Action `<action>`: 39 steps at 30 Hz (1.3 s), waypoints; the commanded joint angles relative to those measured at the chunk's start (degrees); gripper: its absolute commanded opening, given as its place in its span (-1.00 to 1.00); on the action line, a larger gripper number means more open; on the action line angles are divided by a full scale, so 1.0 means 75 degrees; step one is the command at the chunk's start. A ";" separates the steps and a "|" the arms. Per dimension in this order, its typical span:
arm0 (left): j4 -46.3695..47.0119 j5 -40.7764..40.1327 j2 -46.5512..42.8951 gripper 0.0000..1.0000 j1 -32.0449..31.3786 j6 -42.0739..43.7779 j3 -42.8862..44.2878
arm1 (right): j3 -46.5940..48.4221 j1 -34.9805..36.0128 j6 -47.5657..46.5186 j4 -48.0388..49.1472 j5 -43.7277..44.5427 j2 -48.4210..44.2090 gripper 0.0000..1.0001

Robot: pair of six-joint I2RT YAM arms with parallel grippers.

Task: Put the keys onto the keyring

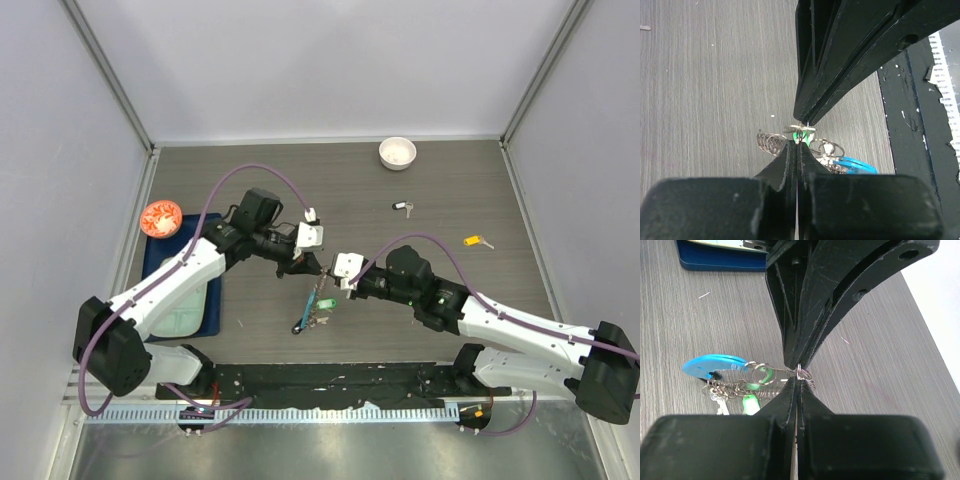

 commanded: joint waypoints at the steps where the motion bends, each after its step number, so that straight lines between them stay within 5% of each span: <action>1: 0.0426 -0.0184 -0.0383 -1.00 0.0053 -0.0211 -0.0059 | 0.0185 0.0058 -0.0048 0.0385 -0.0053 -0.0174 -0.99; 16: 0.4337 -0.0174 -0.2410 -1.00 0.0381 -0.3502 -0.2157 | -0.0002 0.0058 -0.0071 0.0549 -0.0041 -0.0128 -0.99; 36: 0.8078 -0.0666 -0.3149 -1.00 0.0686 -0.6281 -0.3938 | -0.0014 0.0058 -0.0048 0.0631 -0.0147 0.0072 -0.98; 39: 0.7939 -0.0877 -0.3278 -0.86 0.0674 -0.6247 -0.4045 | -0.0002 0.0058 -0.0060 0.0631 -0.0053 -0.0057 -0.99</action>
